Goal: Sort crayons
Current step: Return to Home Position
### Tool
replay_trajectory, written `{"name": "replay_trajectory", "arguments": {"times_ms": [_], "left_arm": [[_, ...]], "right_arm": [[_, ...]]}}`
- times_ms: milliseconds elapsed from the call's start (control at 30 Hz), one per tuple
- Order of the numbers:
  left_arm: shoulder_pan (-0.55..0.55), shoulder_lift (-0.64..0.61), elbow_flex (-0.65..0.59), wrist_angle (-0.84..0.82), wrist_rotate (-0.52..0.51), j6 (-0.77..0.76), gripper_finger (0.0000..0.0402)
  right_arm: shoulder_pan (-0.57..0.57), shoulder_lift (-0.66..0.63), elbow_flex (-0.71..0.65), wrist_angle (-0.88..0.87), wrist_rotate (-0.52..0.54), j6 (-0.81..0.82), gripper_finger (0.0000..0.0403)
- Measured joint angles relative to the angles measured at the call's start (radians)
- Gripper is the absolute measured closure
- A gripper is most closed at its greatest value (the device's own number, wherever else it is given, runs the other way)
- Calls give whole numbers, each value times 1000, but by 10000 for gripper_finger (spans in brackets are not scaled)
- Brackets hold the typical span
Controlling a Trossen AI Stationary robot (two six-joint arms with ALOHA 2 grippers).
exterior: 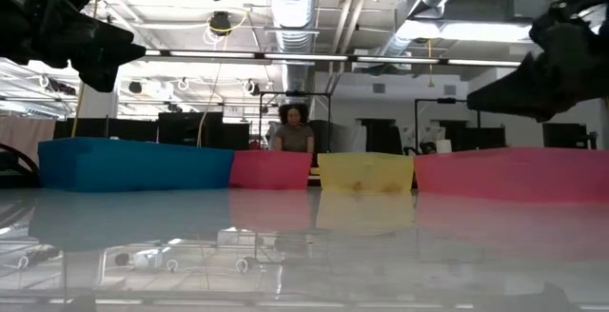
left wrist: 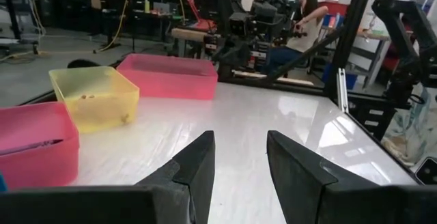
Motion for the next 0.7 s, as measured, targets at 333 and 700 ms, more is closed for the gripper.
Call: {"name": "replay_trajectory", "arguments": {"times_ms": [333,700], "left_arm": [[0,0,-1,2,-1,1,278],[0,0,-1,2,-28,-1,278]], "right_arm": [[-2,-93,-1,274,75,-136,290],[0,-418,-1,372,-53,-428,290]]}}
